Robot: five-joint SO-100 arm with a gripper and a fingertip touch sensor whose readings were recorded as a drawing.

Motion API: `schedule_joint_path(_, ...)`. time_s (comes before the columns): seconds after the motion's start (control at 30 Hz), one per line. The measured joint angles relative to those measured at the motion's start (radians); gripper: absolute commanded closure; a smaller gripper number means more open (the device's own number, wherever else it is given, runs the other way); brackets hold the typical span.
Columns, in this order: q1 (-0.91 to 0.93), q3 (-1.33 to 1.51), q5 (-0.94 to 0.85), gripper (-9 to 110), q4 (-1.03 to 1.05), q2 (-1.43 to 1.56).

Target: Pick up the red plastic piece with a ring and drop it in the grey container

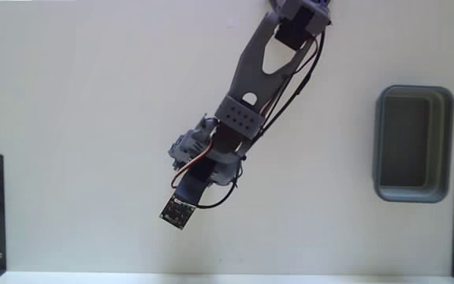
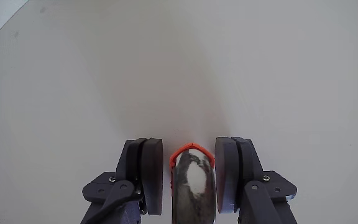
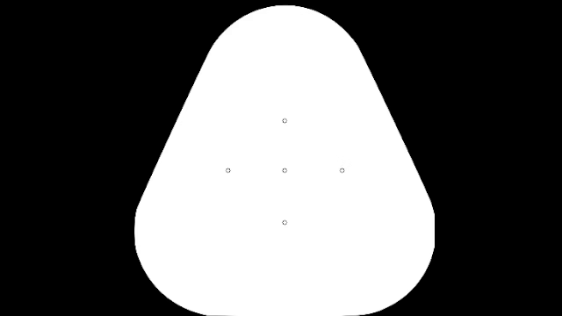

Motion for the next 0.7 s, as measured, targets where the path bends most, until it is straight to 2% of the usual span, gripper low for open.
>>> schedule_joint_path(0.7,0.0,0.0,0.0,58,0.0,0.0)
